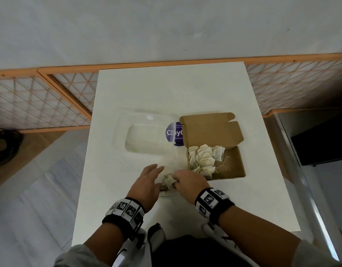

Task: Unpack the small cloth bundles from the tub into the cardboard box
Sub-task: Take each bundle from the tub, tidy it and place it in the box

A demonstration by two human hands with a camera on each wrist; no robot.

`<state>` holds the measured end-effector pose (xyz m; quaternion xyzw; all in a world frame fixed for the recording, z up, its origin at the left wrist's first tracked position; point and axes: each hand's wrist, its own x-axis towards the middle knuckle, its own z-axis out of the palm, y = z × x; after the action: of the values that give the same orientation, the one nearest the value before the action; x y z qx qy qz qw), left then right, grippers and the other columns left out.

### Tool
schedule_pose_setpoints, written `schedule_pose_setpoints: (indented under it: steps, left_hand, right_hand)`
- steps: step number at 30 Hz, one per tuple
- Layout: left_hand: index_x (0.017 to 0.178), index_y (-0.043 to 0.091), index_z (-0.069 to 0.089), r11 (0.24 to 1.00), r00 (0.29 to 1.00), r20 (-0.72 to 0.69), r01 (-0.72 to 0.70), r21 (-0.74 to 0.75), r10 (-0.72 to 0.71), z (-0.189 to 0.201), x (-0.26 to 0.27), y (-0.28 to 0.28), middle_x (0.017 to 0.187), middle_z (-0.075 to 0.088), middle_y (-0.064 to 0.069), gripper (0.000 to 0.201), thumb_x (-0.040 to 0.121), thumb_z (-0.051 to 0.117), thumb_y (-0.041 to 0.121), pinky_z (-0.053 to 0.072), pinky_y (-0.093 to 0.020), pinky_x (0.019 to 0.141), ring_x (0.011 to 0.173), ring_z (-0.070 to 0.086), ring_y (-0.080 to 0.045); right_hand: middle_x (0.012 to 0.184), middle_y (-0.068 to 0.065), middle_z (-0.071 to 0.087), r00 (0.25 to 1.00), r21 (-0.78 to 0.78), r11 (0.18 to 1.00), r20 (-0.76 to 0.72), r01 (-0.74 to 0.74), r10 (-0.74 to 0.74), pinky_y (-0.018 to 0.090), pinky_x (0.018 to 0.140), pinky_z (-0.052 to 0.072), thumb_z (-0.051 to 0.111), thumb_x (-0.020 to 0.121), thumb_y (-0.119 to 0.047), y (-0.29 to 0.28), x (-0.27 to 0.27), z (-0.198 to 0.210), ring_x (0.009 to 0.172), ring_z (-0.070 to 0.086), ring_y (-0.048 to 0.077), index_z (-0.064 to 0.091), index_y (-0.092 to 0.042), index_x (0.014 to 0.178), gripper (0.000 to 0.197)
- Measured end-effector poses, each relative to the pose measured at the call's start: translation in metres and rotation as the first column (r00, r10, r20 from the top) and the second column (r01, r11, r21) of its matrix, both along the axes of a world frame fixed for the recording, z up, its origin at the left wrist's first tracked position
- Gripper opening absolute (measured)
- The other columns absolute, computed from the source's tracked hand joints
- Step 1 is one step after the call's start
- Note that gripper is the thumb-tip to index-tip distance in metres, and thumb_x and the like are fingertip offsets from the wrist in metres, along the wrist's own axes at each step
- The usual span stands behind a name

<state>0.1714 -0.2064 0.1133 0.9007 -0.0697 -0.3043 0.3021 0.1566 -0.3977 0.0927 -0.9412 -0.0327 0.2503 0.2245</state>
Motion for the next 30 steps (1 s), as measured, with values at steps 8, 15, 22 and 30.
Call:
schedule_pose_setpoints:
  steps: [8, 15, 22, 30]
  left_hand:
    - [0.158, 0.023, 0.037, 1.000, 0.999, -0.036, 0.008, -0.014, -0.008, 0.010, 0.011, -0.005, 0.166, 0.029, 0.005, 0.067, 0.099, 0.066, 0.028, 0.037, -0.033, 0.120, 0.143, 0.046, -0.017]
    - [0.158, 0.030, 0.034, 0.992, 0.983, 0.169, 0.088, -0.091, -0.072, 0.065, 0.012, -0.010, 0.151, 0.035, 0.021, 0.084, 0.087, 0.078, 0.041, 0.027, -0.017, 0.114, 0.137, 0.036, 0.001]
    - [0.128, 0.034, 0.063, 0.975, 0.904, 0.391, 0.213, -0.069, -0.170, 0.105, 0.015, -0.037, 0.117, 0.069, 0.014, 0.027, 0.103, 0.057, 0.026, 0.051, -0.024, 0.090, 0.103, 0.064, -0.005]
    - [0.098, 0.033, 0.071, 0.953, 0.950, 0.310, 0.130, -0.273, -0.040, 0.125, 0.016, -0.038, 0.091, 0.075, 0.018, 0.012, 0.101, 0.061, 0.025, 0.057, -0.031, 0.085, 0.091, 0.070, 0.000]
  right_hand:
    - [0.077, -0.009, 0.065, 0.969, 0.407, 0.886, 0.009, 0.222, -0.247, 0.017, 0.060, 0.044, 0.058, 0.103, -0.033, -0.018, 0.004, 0.064, 0.064, 0.057, 0.003, 0.064, -0.021, 0.088, 0.019]
    - [0.081, -0.010, 0.057, 0.985, 0.291, 0.953, 0.119, 0.085, -0.124, 0.036, 0.071, 0.051, 0.055, 0.102, -0.032, -0.032, 0.006, 0.100, 0.074, 0.056, 0.012, 0.058, -0.023, 0.087, 0.018]
    - [0.095, -0.003, 0.058, 0.973, 0.172, 0.981, 0.223, -0.092, 0.052, 0.041, 0.079, 0.052, 0.045, 0.108, -0.031, -0.032, 0.003, 0.119, 0.083, 0.055, 0.016, 0.059, -0.021, 0.099, 0.019]
    - [0.079, -0.004, 0.060, 0.959, 0.335, 0.942, 0.275, -0.030, -0.067, 0.038, 0.068, 0.048, 0.042, 0.111, -0.037, -0.040, 0.002, 0.138, 0.072, 0.056, 0.015, 0.057, -0.017, 0.091, 0.032]
